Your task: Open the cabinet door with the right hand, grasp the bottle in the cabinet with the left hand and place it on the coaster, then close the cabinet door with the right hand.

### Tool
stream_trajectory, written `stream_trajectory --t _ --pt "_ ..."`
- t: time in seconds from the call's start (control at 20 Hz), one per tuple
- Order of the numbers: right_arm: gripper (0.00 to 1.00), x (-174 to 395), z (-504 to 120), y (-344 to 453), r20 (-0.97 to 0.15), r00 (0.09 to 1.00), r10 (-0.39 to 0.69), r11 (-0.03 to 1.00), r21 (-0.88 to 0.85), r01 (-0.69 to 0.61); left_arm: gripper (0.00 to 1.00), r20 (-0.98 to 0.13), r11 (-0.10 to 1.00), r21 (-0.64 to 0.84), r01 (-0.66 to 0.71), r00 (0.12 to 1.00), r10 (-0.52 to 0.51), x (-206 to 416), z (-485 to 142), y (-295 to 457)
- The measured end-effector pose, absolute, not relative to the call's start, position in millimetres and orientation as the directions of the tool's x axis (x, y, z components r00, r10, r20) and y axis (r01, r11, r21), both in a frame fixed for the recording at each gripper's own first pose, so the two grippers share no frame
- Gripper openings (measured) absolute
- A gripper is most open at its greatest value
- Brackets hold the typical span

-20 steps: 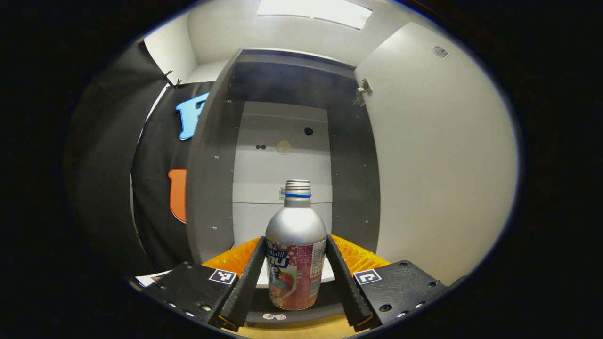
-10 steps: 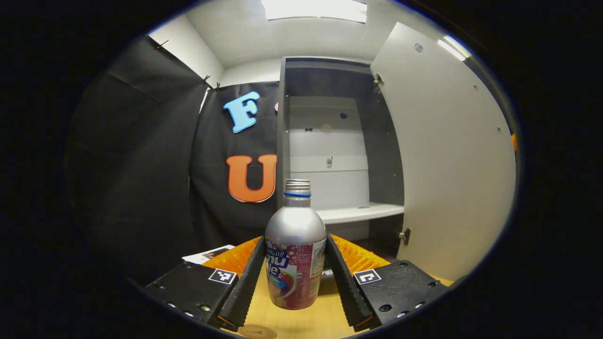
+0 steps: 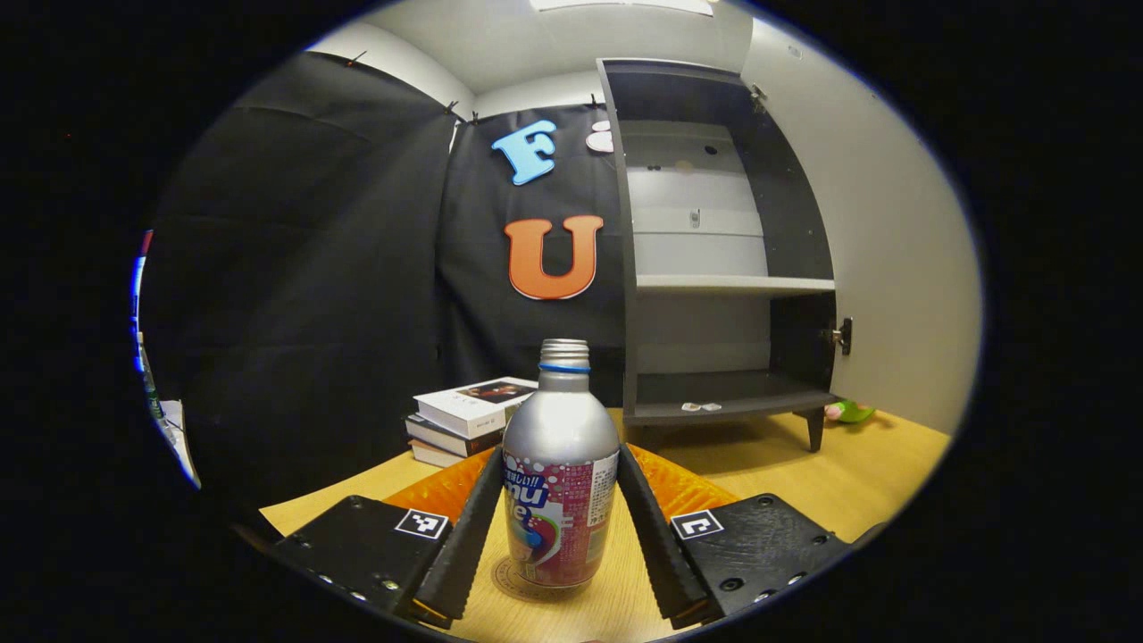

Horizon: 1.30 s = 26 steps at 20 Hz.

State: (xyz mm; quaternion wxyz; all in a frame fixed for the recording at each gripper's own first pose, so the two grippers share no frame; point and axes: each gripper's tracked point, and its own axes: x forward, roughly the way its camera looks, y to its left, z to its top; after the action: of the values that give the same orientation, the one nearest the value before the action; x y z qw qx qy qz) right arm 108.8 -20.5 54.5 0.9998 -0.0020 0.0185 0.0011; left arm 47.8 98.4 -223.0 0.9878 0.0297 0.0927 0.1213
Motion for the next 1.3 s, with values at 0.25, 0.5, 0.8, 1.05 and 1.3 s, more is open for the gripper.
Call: stream_trajectory --t 0.25,0.5,0.8,1.05,1.3 --pt "0.87 106 55 -22 -0.047 0.999 -0.020 1.000 -0.006 0.019 0.76 -0.151 0.958 0.075 -0.278 0.946 0.286 48 -235 110" --pt "0.87 106 59 -21 -0.049 0.998 -0.043 0.999 -0.033 0.041 0.75 -0.171 0.952 0.046 -0.303 0.937 0.306 49 -254 117" --pt "0.87 107 59 -22 -0.049 0.997 -0.055 0.998 -0.017 0.054 0.76 -0.161 0.953 0.059 -0.296 0.940 0.302 43 -259 113" --pt "0.87 109 60 -23 -0.049 0.997 -0.057 0.998 -0.035 0.055 0.76 -0.165 0.953 0.046 -0.299 0.939 0.302 42 -257 114" --pt "0.87 111 62 -24 -0.044 0.997 -0.055 0.998 -0.040 0.054 0.82 -0.205 0.962 0.029 -0.273 0.940 0.273 41 -263 110"
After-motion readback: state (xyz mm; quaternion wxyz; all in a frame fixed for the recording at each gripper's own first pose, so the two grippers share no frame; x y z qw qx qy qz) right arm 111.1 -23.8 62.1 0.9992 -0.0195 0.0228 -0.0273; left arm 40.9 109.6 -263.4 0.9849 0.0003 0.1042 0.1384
